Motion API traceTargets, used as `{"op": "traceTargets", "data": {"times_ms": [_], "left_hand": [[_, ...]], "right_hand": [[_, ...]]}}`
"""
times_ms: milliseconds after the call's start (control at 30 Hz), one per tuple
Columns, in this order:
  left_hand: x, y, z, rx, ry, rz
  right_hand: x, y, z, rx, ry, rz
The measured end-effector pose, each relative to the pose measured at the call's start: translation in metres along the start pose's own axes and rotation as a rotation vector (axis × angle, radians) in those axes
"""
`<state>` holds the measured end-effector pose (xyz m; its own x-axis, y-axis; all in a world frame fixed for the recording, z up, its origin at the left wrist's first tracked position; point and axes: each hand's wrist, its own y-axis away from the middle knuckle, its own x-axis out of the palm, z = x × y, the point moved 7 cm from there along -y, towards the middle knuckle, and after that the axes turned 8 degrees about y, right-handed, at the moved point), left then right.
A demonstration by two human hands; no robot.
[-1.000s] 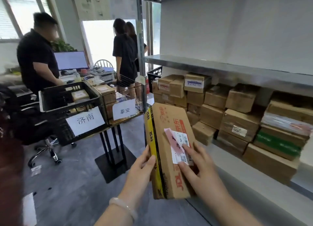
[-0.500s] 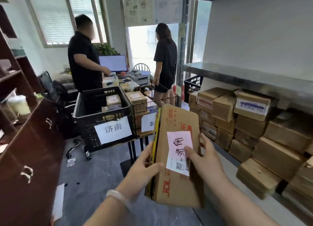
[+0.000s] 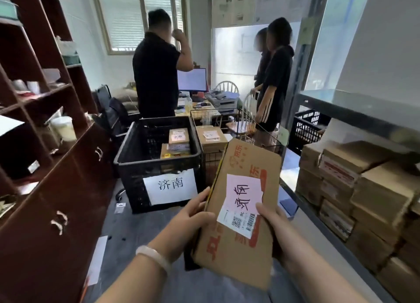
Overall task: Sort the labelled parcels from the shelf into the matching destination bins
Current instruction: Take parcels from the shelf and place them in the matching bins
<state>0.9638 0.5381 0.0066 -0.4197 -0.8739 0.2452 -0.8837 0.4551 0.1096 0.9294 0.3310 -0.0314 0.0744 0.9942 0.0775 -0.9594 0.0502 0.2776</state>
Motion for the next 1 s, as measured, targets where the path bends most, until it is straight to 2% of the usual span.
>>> {"op": "traceTargets", "data": {"times_ms": [267,433,533,767,1000], "left_hand": [[-0.079,-0.094,-0.044,0.068,-0.041,-0.075],[-0.163,-0.143,-0.081,0.106,0.005,-0.224],[-0.211,-0.171,-0.102,0.138,0.065,-0.289],[-0.289,-0.221,-0.117,0.174,0.142,-0.431],[-0.363,-0.260,-0.120,0.091,0.008,-0.577]], "right_hand": [[0.038,-0.131,0.060,-0.042,0.170,-0.126],[0.104,-0.218,0.103,-0.084,0.239,-0.083],[0.140,-0.261,0.129,-0.139,0.300,-0.116],[0.202,-0.343,0.168,-0.251,0.431,-0.103],[0.256,-0.433,0.164,-0.162,0.416,-0.013]]}}
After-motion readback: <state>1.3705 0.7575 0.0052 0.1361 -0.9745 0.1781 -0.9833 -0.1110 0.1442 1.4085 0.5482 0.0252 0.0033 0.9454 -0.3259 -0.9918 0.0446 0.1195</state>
